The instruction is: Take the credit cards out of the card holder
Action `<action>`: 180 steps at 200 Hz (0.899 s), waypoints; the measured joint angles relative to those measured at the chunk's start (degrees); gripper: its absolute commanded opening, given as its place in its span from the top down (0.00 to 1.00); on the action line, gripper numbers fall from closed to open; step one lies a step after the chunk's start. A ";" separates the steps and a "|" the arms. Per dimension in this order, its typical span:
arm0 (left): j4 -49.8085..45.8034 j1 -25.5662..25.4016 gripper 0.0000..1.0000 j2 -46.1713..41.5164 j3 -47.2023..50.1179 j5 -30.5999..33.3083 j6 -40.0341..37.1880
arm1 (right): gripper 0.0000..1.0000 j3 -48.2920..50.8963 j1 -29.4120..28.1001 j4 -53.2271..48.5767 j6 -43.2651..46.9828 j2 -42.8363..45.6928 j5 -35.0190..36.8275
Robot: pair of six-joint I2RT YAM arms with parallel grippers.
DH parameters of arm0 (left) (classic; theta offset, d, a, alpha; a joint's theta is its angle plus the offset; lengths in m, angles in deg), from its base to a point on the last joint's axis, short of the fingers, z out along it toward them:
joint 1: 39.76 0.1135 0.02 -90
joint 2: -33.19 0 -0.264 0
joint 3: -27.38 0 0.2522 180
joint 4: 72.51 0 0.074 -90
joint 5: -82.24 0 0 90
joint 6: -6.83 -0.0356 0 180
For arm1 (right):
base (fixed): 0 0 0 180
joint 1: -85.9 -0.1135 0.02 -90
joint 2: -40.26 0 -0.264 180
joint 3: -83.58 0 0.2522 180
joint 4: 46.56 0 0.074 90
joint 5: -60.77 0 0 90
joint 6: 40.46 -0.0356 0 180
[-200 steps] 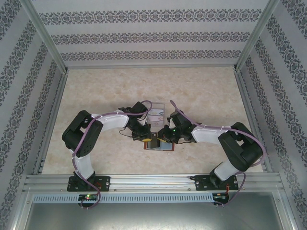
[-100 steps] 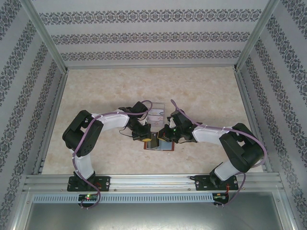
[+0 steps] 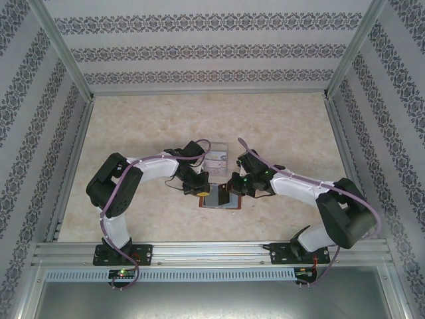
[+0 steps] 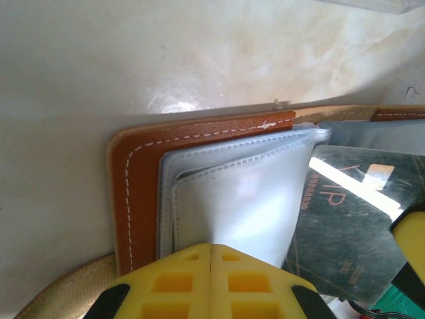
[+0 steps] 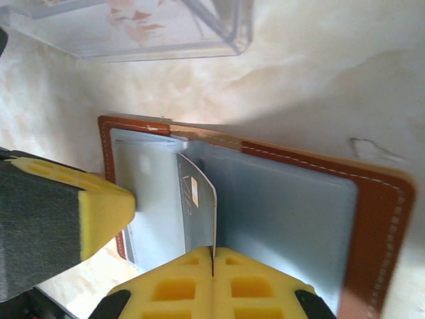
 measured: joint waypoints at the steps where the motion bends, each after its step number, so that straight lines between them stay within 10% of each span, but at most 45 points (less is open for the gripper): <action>1: 0.02 0.00 1.00 0.00 0.00 0.00 0.00 | 1.00 0.00 0.00 -0.13 0.02 0.04 0.04; 180: -2.54 0.00 0.93 -5.07 1.64 3.48 0.20 | 0.97 -5.49 -2.45 -0.59 2.19 -5.31 -1.44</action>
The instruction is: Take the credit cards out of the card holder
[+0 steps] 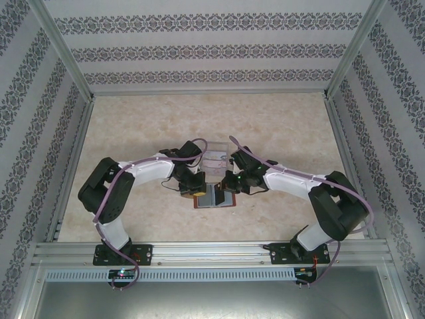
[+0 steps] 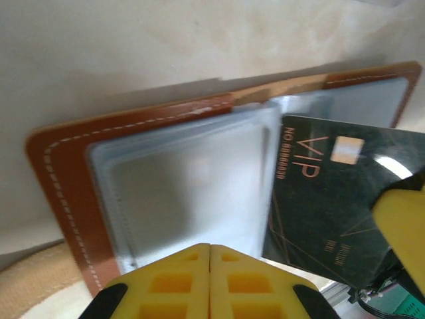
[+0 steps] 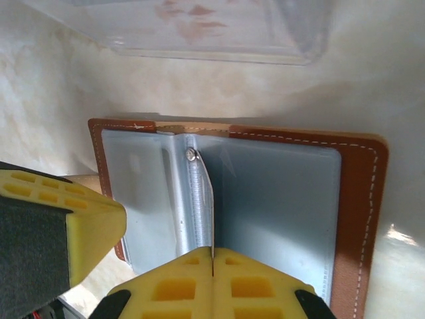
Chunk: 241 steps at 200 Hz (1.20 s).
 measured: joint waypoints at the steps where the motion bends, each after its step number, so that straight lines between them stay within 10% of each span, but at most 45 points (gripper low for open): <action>1: 0.00 0.00 0.93 -0.04 0.00 0.02 0.00 | 0.96 -0.13 -0.07 -0.04 0.00 -0.11 0.00; 89: -1.64 0.00 0.91 -0.68 -1.14 0.44 -0.24 | 0.84 -2.19 -2.51 -2.23 0.13 -2.12 0.04; 241: -1.60 0.00 0.91 1.14 -1.14 0.46 -0.26 | 0.98 -2.75 -2.82 -5.09 0.63 -0.02 1.88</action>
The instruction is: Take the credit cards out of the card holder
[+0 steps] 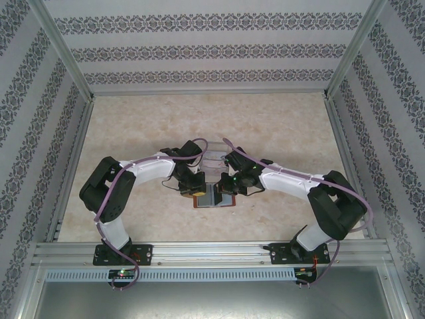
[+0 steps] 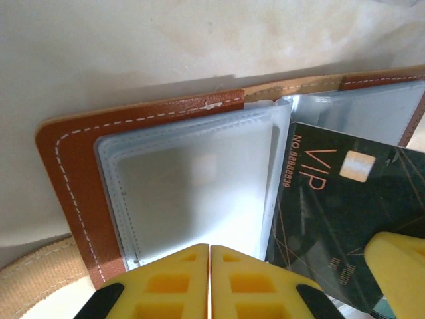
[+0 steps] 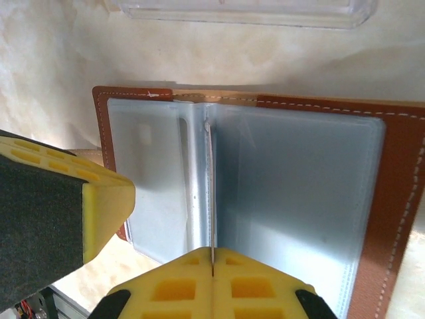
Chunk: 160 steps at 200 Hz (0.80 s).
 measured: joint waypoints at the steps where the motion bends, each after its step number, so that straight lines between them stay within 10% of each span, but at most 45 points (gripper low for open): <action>1: 0.00 0.00 0.91 0.00 0.00 0.00 0.00 | 0.98 0.00 0.00 -0.07 0.04 0.04 0.04; 74: 0.00 0.00 0.91 -0.02 0.00 0.02 0.00 | 1.00 -1.81 3.76 -4.61 8.59 3.91 0.92; 160: 0.00 0.00 0.91 -0.02 0.00 0.04 -0.15 | 1.00 -12.96 4.11 -20.90 43.74 -0.83 0.07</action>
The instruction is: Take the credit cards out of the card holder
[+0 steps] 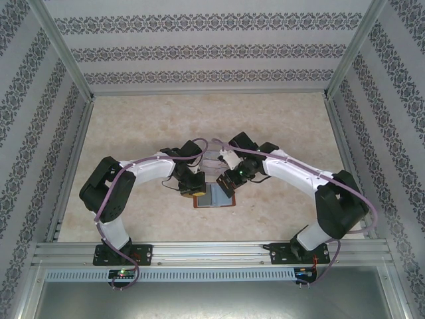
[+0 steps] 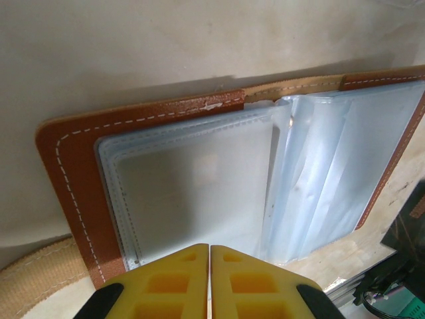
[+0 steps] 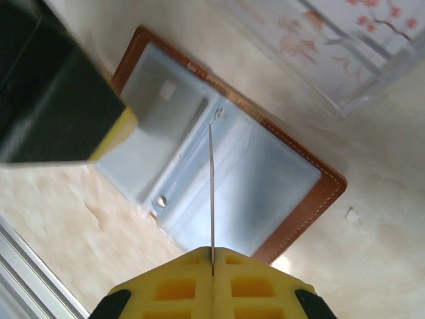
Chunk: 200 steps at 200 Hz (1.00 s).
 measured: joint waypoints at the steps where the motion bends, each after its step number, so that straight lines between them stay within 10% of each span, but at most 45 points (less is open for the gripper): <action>1: 0.00 0.00 0.91 0.00 0.00 0.00 0.00 | 1.00 -0.11 0.00 -0.17 0.46 -0.04 0.00; 85: 0.04 0.20 0.91 -1.14 1.86 0.42 -0.02 | 1.00 -11.26 -0.13 -15.85 31.98 -5.70 4.72; 200: 0.24 1.22 0.92 -5.75 6.88 2.08 0.24 | 1.00 -37.99 3.82 -24.59 50.86 -18.84 10.75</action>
